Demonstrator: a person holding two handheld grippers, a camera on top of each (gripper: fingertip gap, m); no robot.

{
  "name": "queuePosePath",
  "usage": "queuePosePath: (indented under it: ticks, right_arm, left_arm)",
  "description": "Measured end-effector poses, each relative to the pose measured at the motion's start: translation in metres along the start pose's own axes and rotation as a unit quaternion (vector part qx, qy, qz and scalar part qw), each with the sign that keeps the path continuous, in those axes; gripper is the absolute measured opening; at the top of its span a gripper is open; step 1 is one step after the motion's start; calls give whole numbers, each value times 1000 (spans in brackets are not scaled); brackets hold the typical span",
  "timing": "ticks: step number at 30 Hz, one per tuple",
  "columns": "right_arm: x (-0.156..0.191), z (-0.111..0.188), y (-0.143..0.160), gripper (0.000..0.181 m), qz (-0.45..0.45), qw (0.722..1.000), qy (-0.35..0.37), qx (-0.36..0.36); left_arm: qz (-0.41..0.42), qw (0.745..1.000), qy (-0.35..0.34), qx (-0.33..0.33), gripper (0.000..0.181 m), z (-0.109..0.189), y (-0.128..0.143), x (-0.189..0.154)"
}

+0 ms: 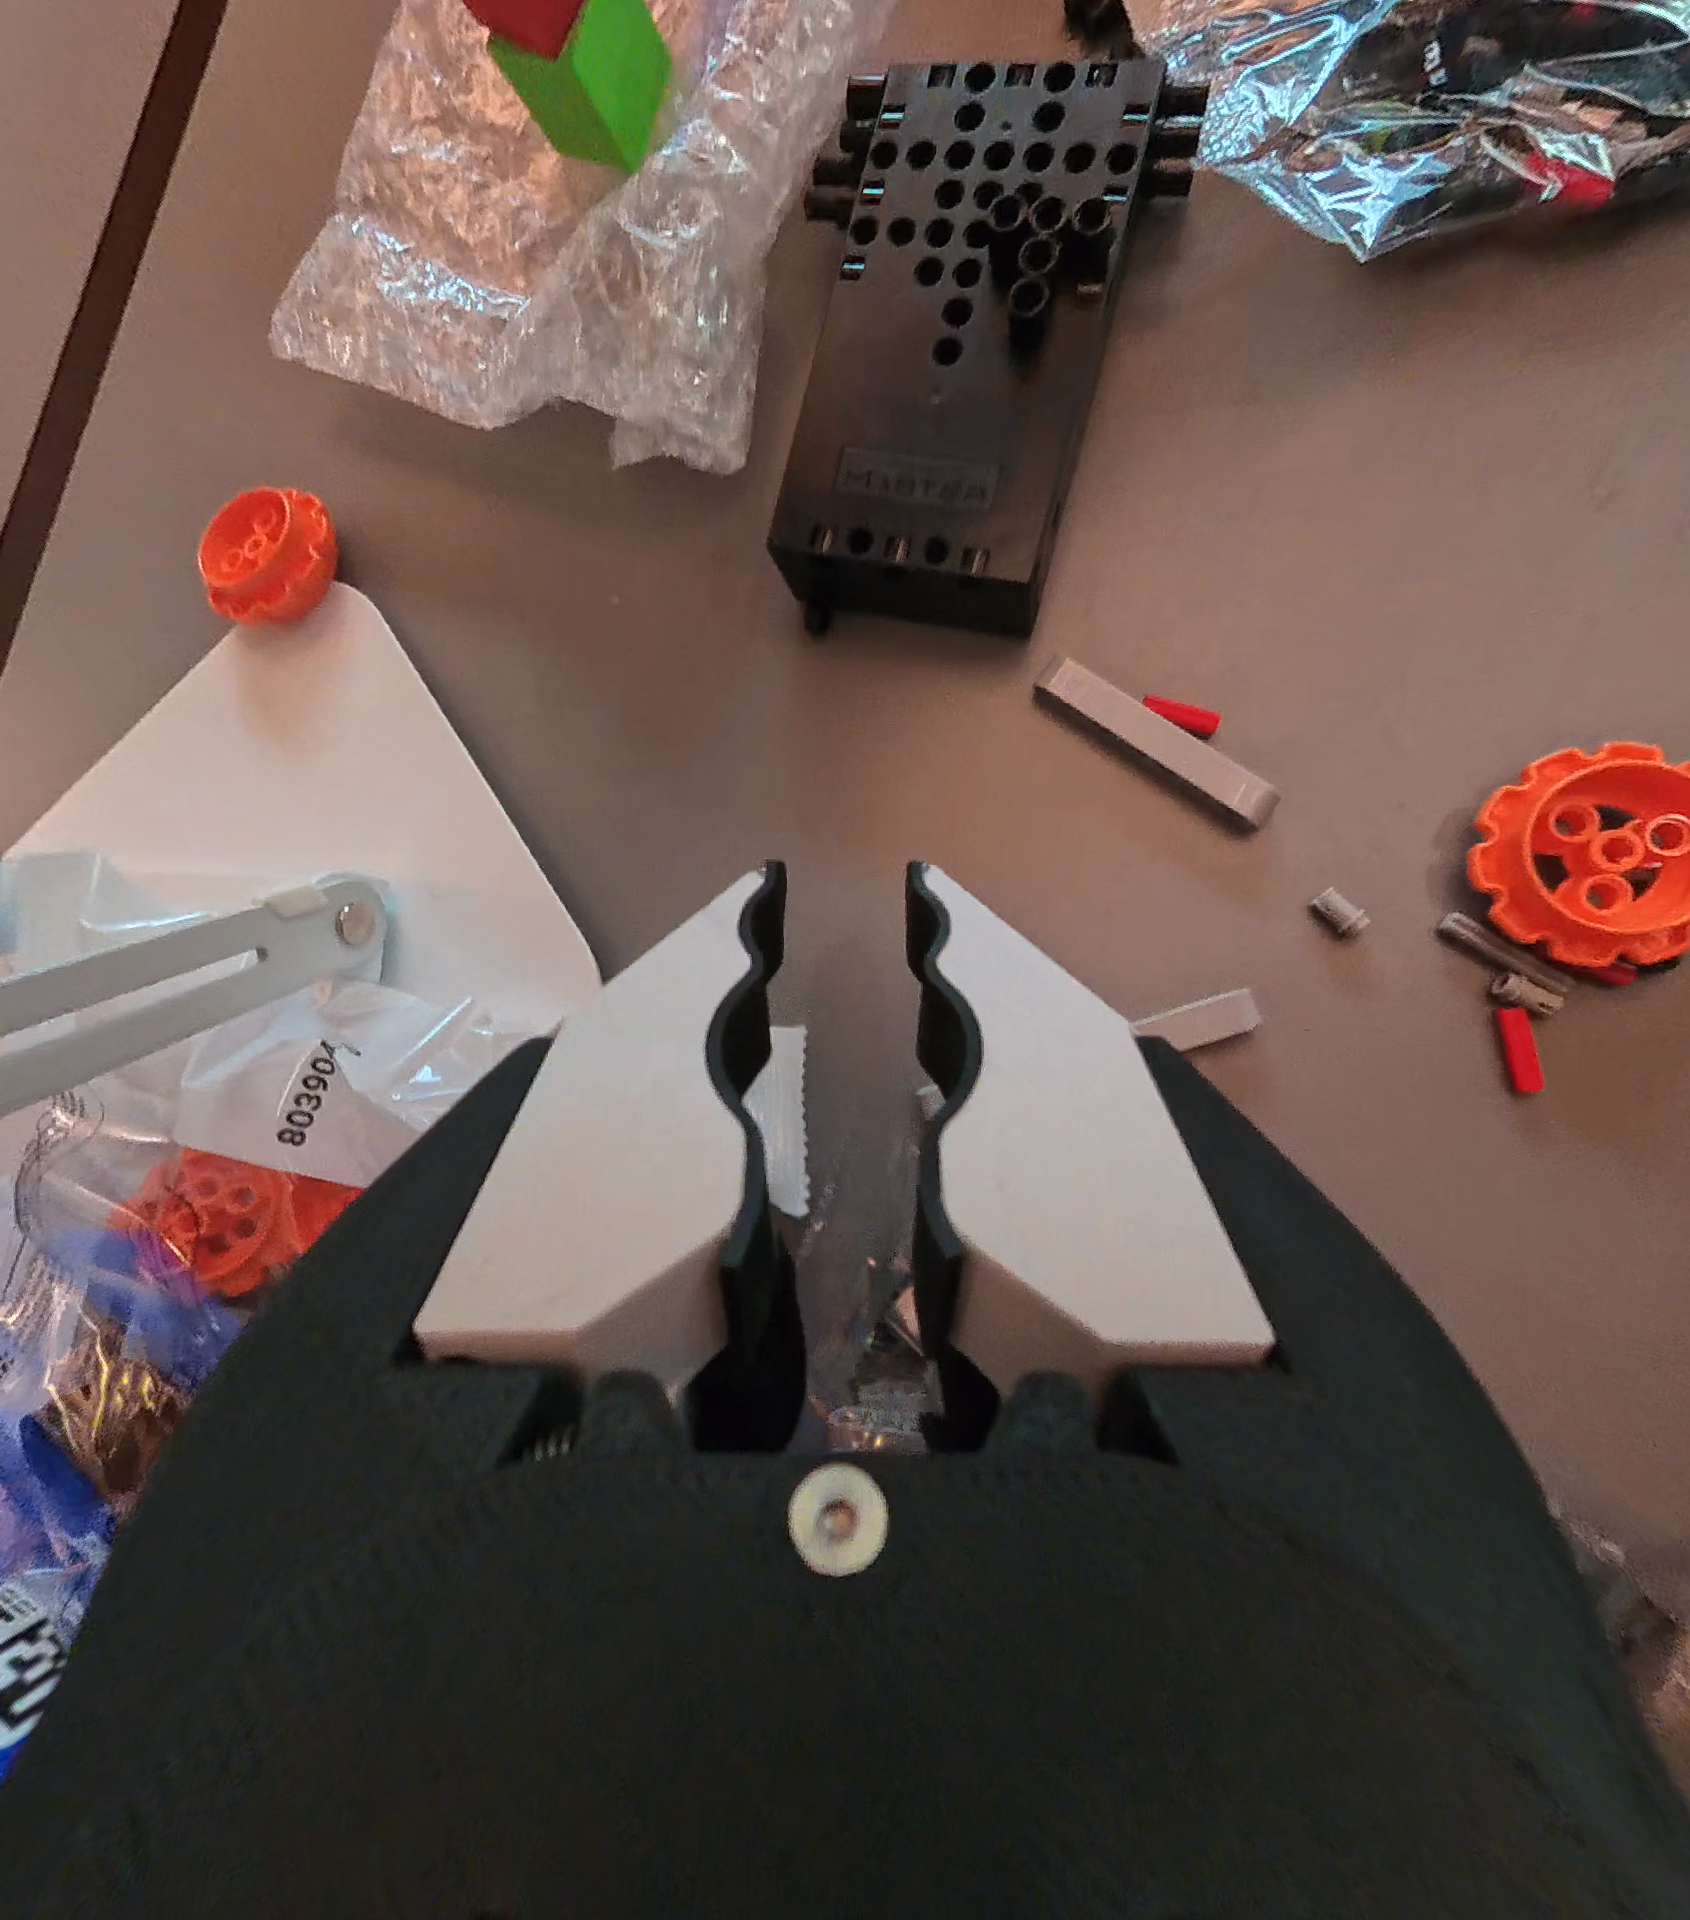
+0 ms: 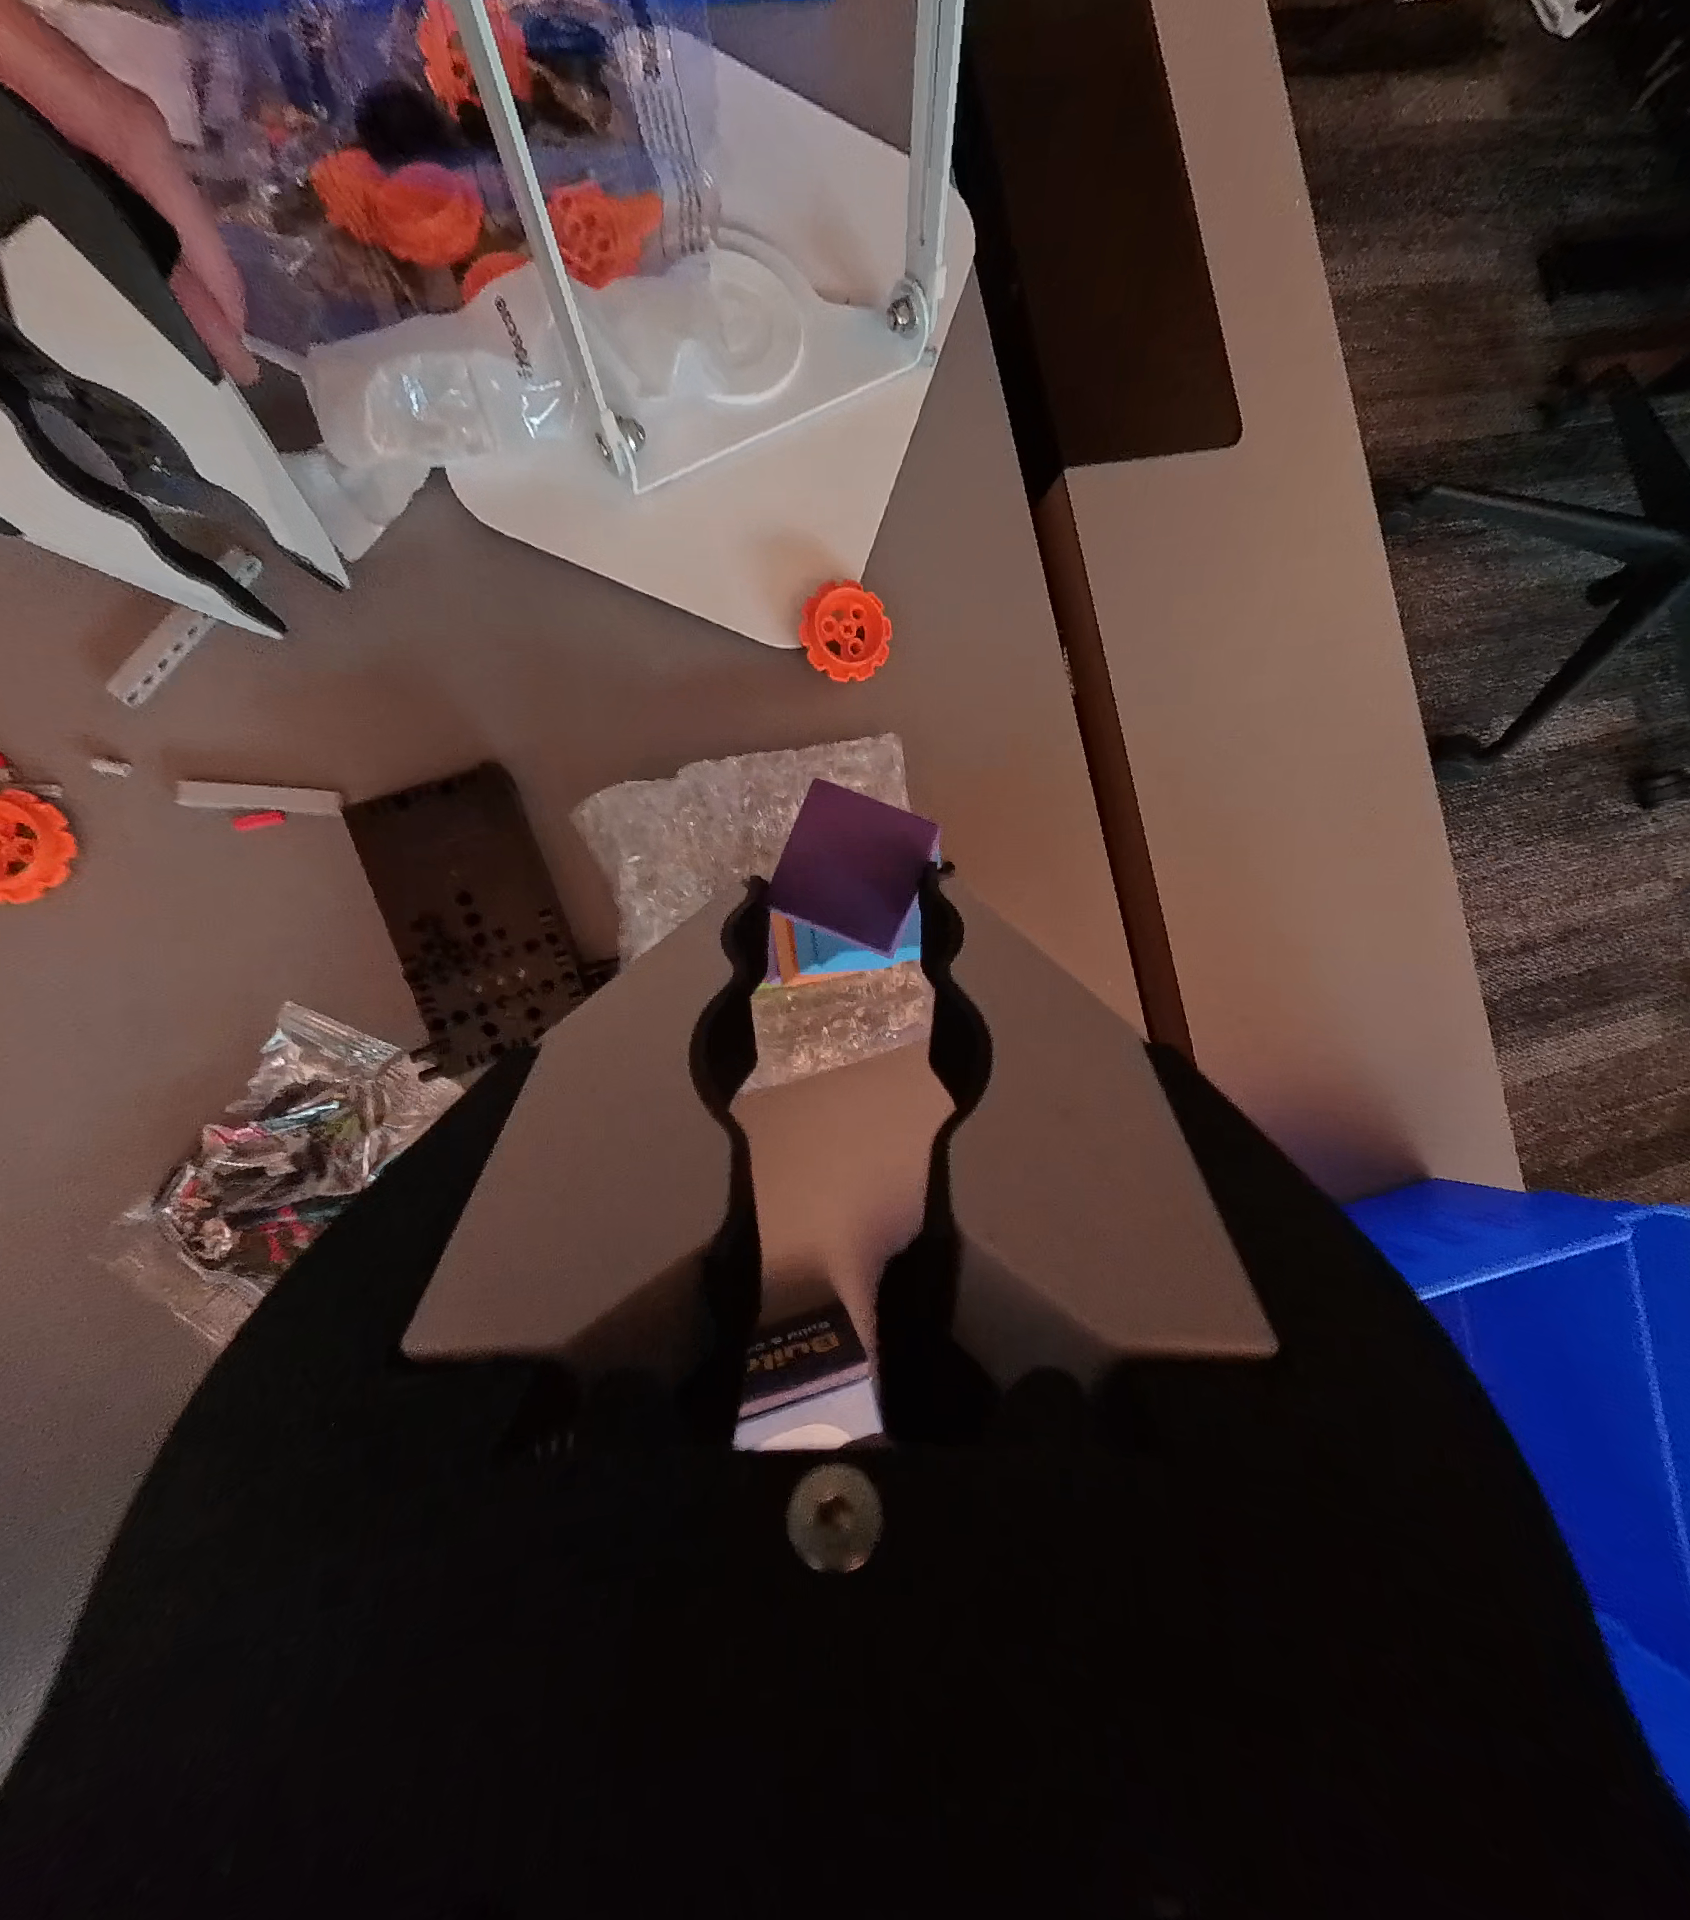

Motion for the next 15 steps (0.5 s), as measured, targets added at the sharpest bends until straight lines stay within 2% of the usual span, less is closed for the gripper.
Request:
queuePosePath:
  ticks: [9,15]
  right_arm:
    - [-11,1,11,27,21,999,-36,5]
    - [-11,5,4,27,44,996,-75,16]
  left_arm:
    - [-15,999,-19,-42,21,-9,-27,-5]
    - [-19,999,-14,-44,21,-15,-29,-9]
Point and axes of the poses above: each gripper's, where its closed fingertips meet, z back along the fingers, y out of its underside, x = y × z across the jaws, the point moved 2 cm from there along z, back along the fingers, and after that the axes turned 15 degrees about -y, right-handed, at the moved point
